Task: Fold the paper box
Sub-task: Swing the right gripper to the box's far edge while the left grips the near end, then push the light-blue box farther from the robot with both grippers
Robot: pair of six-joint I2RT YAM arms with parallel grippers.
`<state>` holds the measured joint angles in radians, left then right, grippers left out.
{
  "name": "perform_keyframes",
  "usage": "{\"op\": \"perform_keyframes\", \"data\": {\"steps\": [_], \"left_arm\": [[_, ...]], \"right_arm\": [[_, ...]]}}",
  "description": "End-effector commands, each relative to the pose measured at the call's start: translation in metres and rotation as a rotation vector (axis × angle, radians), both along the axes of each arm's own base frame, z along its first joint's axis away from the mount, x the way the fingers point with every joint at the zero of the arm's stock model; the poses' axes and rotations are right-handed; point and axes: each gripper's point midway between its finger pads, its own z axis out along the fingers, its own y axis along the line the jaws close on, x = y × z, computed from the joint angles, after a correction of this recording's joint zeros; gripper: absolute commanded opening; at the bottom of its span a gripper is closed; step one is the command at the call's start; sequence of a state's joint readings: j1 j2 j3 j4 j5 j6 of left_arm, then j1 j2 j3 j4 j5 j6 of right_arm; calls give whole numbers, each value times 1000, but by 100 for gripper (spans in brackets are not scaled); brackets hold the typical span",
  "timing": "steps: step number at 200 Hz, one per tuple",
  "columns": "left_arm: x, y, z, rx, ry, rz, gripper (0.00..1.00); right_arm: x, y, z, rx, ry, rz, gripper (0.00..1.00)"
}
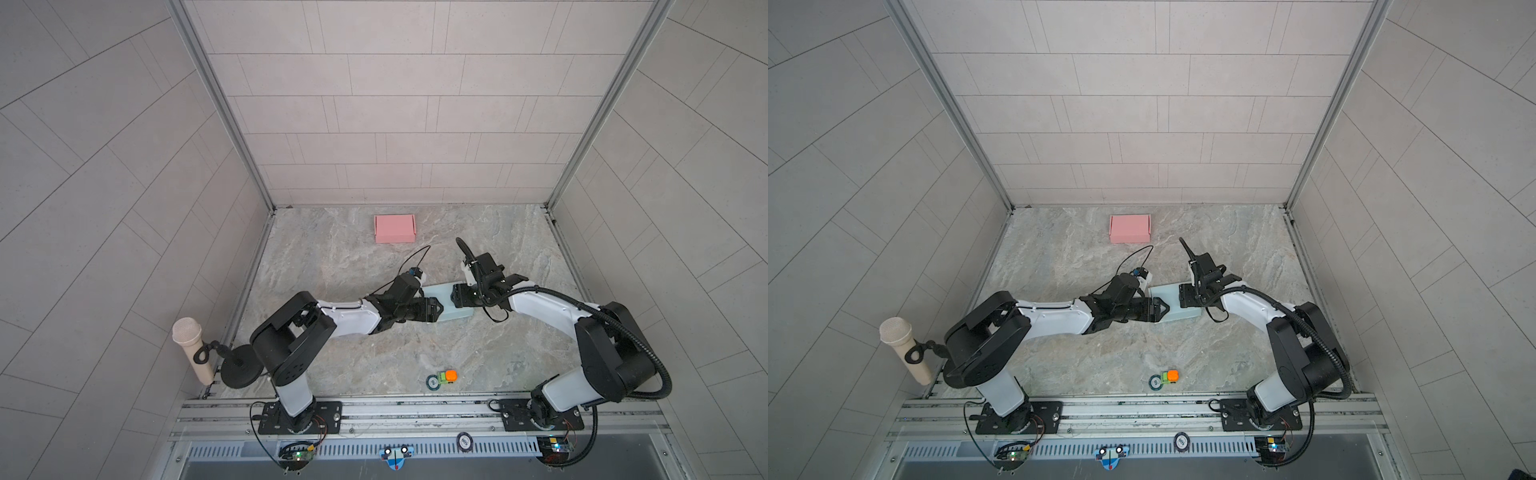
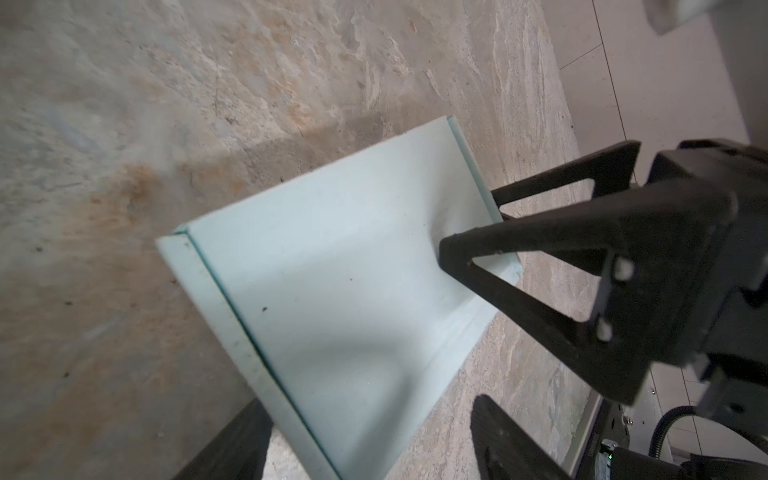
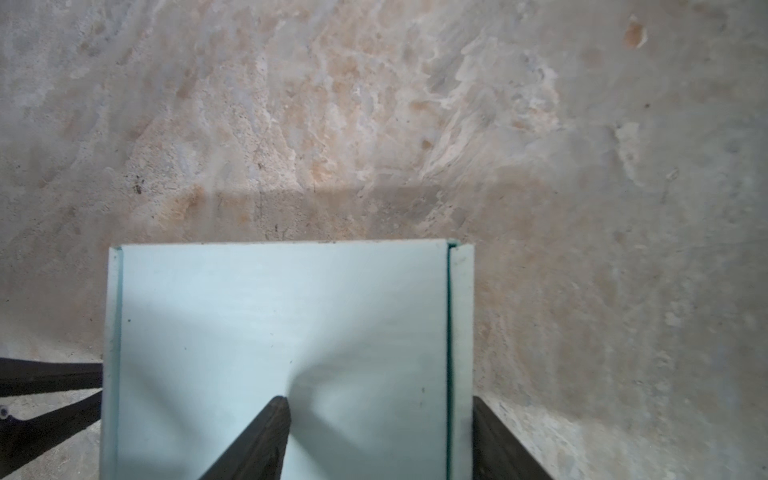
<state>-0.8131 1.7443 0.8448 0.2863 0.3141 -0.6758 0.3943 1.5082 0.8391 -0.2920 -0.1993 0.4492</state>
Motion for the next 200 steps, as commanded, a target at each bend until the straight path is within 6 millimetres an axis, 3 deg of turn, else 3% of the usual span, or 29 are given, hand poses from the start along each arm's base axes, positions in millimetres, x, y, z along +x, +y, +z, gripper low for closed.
{"op": "perform_keyframes", "data": {"steps": [1,42,77,100,115,124,144,172,200], "left_arm": [[15,-22,24,-88,-58,-55,79],[28,-24,15,-100,-38,-40,78],[31,-22,16,-103,-41,-35,79],[31,-19,21,-114,-45,-31,90],[30,-13,24,-124,-47,-22,98],[30,-7,26,-131,-50,-12,100],[26,9,29,-130,-53,14,100],[12,33,34,-105,-83,54,100],[-8,61,36,-115,-92,89,100]], "right_arm": [[6,14,8,72,-22,21,68],[13,7,-2,73,-8,-7,68],[14,-1,3,47,-24,-32,72],[14,-12,16,10,-65,-66,84],[13,-20,27,-12,-97,-91,99],[10,-25,33,-25,-115,-103,100],[0,-34,46,-48,-141,-116,100],[-26,-28,51,-25,-153,-89,99],[-60,-8,50,18,-181,-22,86]]}}
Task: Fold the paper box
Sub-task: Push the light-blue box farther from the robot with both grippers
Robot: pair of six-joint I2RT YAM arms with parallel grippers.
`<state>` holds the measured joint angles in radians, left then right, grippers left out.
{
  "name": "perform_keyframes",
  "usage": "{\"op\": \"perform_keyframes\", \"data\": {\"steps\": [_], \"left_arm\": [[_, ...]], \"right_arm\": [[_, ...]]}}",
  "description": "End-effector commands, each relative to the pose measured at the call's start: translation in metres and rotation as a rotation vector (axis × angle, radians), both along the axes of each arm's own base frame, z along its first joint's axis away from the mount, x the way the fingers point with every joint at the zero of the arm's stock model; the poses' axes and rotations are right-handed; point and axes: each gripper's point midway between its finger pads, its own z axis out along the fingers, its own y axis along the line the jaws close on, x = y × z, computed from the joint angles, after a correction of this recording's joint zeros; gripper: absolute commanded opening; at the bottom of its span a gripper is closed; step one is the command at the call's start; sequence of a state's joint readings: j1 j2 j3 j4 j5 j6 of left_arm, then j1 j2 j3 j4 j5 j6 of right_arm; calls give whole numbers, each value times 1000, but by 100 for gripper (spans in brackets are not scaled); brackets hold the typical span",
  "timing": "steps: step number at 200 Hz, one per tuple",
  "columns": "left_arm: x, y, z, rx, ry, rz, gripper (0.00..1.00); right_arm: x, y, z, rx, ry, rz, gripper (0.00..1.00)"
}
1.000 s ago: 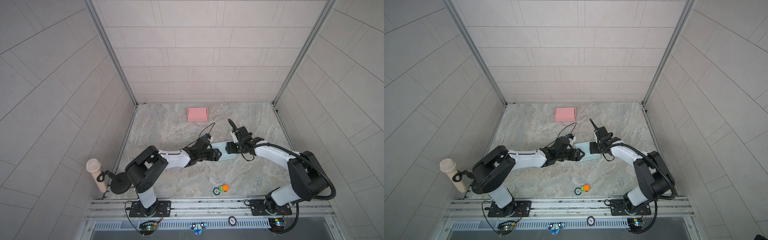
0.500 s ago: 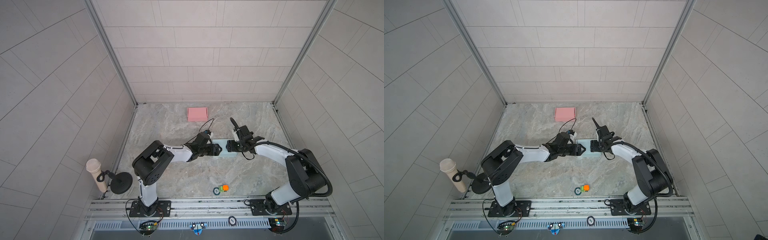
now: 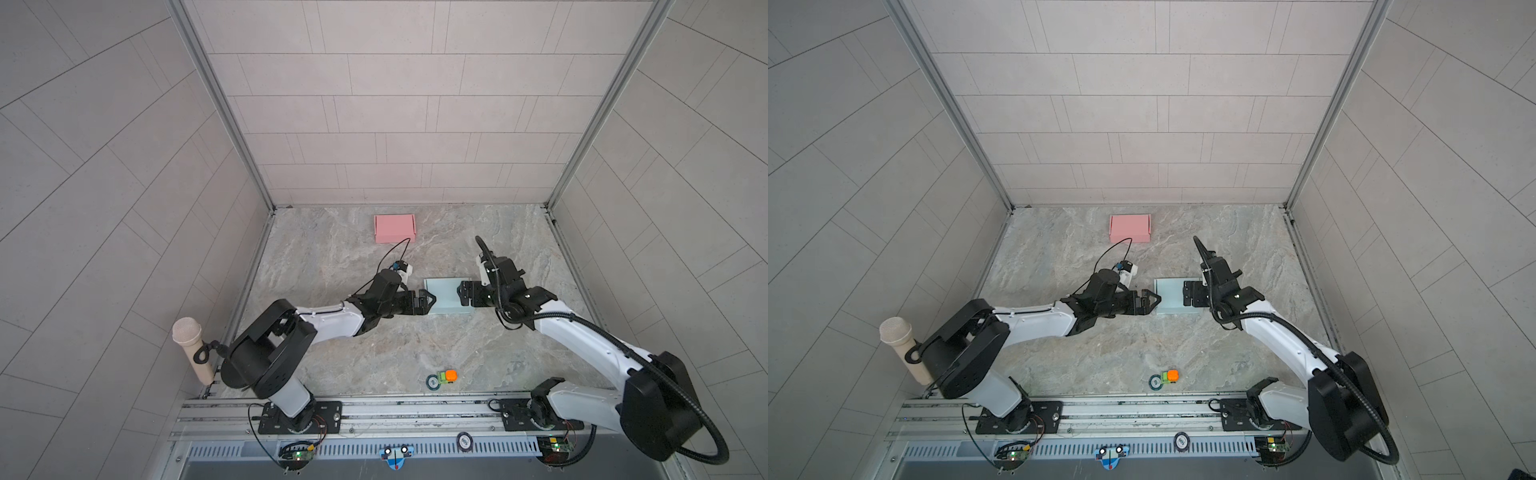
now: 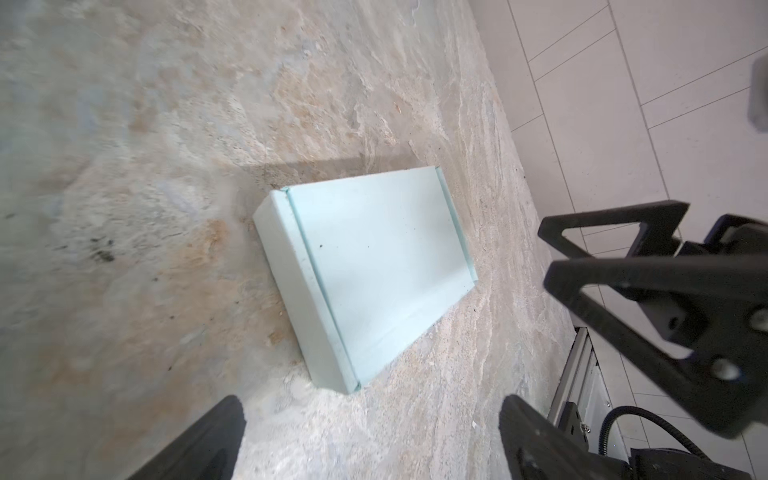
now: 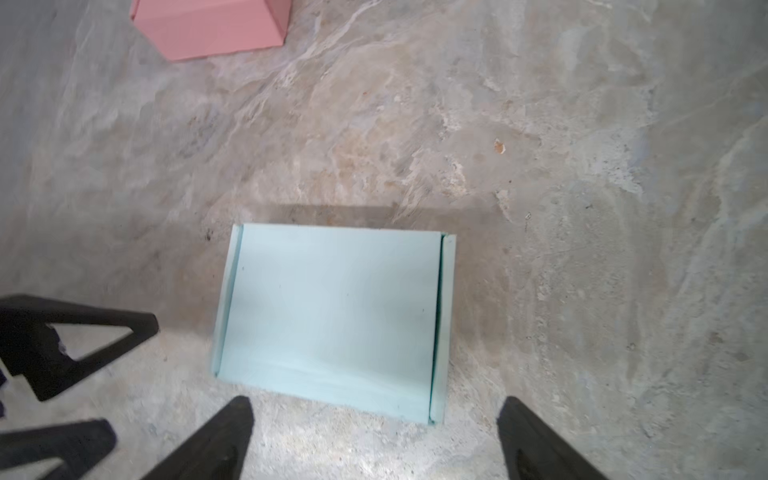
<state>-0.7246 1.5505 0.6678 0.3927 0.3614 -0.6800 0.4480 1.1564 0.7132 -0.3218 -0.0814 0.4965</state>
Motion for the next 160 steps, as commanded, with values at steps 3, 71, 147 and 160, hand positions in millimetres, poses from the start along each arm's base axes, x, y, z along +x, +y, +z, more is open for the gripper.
{"op": "perform_keyframes", "data": {"steps": [3,71,147,160], "left_arm": [[-11,23,4,-12,-26,40,100],[-47,93,22,42,-132,175,100],[-64,110,10,20,-119,203,100],[-65,112,7,22,-114,207,100]], "right_arm": [[-35,10,-10,1,25,39,85],[-56,36,-26,9,30,52,73],[-34,61,-54,1,60,42,62],[-30,63,-60,2,66,39,61]]}}
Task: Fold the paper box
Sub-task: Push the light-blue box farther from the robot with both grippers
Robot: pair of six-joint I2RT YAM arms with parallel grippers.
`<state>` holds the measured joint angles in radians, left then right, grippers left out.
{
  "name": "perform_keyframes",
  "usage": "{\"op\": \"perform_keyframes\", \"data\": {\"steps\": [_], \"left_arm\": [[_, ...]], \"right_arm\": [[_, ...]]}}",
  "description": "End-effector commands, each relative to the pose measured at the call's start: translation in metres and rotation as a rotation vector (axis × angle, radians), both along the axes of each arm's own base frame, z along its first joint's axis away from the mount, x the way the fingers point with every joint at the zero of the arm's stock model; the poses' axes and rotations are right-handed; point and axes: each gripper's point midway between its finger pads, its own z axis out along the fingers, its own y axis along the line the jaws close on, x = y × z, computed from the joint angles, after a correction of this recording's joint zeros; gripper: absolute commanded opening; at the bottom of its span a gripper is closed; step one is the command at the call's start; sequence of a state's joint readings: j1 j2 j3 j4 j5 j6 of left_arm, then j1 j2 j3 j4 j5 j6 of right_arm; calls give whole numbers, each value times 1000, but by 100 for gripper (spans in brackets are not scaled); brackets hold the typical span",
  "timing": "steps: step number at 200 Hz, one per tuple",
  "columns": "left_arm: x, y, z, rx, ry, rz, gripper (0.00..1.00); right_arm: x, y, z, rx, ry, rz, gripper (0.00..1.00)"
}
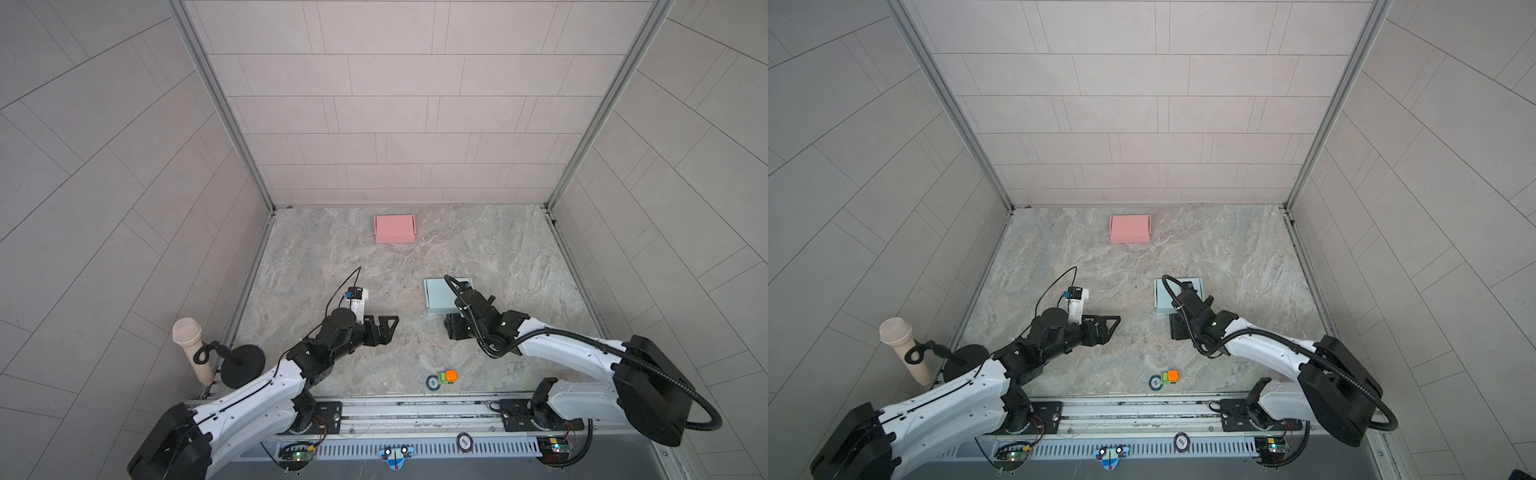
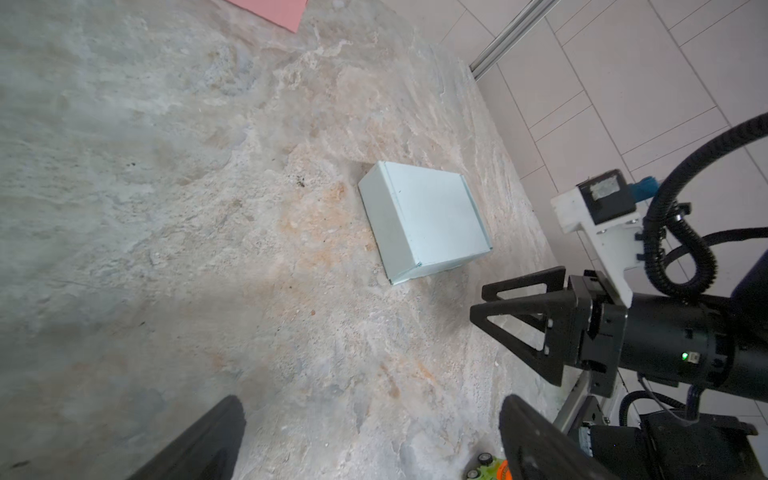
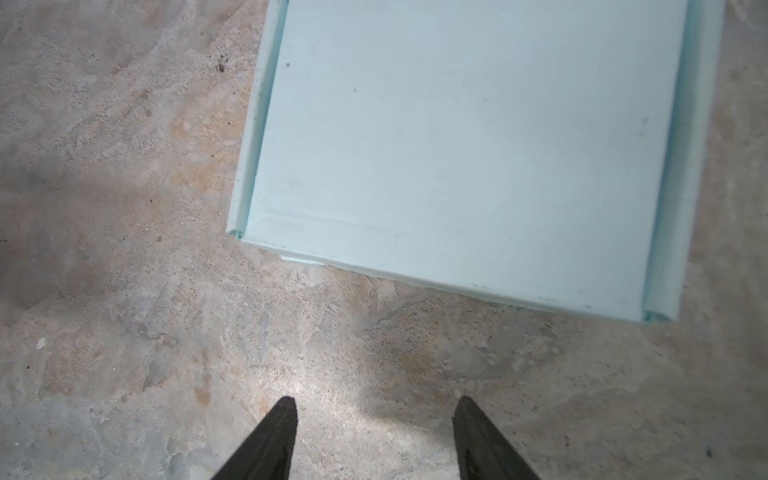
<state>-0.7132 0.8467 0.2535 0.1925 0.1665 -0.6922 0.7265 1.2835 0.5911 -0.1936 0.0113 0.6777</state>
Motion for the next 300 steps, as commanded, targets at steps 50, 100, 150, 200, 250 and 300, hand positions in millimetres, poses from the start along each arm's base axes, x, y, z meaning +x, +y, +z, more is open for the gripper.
{"op": "perform_keyframes", "data": {"steps": [50,100,150,200,250,300], "left_arm": [[-1,11,-15,24,18,40,100],[0,13,-18,43,18,47,100],[4,9,-19,57,19,36,100],[15,-8,-11,48,18,5,97],[56,-31,4,116,-4,-26,45],[116,-62,-1,110,10,-29,29]], "right_arm": [[46,8,7,37,-66,-92,59],[72,7,4,51,-66,-121,60],[92,9,3,58,-68,-131,61],[110,8,-4,65,-67,-158,60],[122,15,-11,94,-68,-172,59],[134,7,-15,97,-72,-199,57]]}}
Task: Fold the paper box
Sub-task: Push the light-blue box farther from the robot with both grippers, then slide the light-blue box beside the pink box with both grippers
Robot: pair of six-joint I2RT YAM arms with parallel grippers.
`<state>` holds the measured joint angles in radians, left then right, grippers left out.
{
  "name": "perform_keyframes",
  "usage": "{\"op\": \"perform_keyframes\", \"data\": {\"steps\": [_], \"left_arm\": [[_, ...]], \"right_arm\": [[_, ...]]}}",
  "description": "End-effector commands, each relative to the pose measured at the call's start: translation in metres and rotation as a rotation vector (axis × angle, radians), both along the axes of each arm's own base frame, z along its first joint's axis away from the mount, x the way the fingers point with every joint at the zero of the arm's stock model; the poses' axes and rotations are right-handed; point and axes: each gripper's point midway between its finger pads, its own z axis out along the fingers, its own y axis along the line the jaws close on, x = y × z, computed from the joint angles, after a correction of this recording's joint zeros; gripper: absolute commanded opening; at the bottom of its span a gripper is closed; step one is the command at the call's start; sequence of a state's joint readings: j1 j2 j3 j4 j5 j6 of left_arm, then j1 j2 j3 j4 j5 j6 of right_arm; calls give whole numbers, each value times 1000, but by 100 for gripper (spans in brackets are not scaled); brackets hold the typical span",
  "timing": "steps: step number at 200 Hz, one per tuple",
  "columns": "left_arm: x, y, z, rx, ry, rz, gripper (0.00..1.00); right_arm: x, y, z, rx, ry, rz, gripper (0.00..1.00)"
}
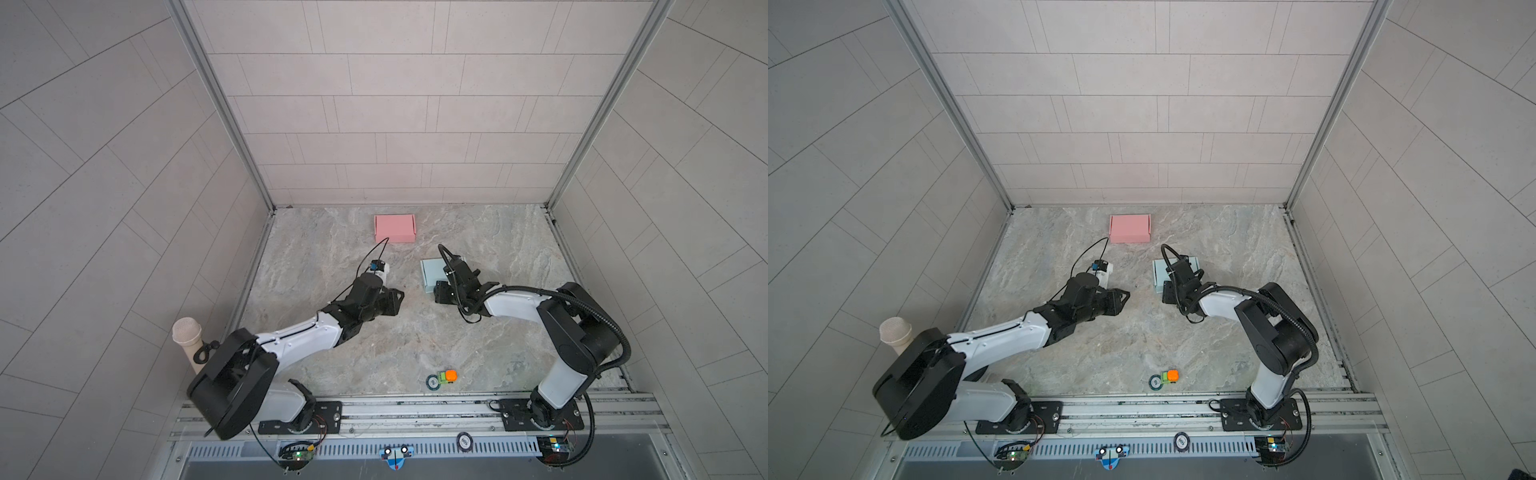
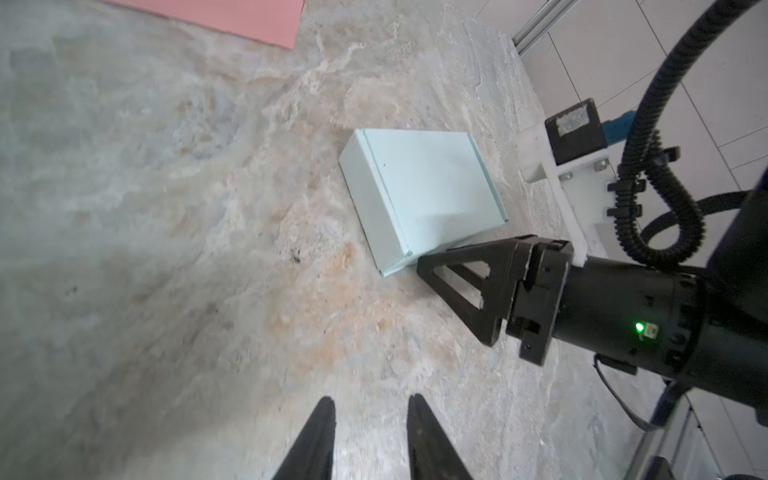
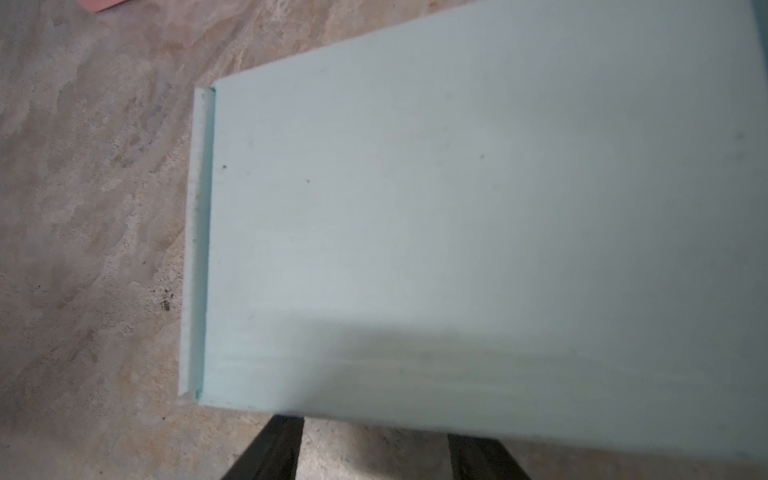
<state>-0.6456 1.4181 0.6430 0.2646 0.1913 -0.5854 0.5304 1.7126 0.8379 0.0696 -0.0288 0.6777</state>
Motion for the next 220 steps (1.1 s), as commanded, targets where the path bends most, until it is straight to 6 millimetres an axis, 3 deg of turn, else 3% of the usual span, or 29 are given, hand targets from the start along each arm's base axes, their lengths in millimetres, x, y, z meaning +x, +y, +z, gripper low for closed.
{"op": "perform_keyframes", "data": {"steps": [1,86,142,181,220], "left_arm": [[26,-14,-1,-15,-17,-20,29],[117,-72,-23,-30,41,-19,27],[148,-96,-17,-84,42,-31,28],[159,-99,-13,-113,38,-7,30],[173,-74,-26,-134,63,79,35]], "right_arm": [[15,0,4,22,-26,-28,57],[36,-8,-9,45,-8,-59,56],[54,-14,-11,47,-7,-81,56],[67,-17,-10,41,-10,-87,55],[75,-15,-13,41,-3,-86,55]]}}
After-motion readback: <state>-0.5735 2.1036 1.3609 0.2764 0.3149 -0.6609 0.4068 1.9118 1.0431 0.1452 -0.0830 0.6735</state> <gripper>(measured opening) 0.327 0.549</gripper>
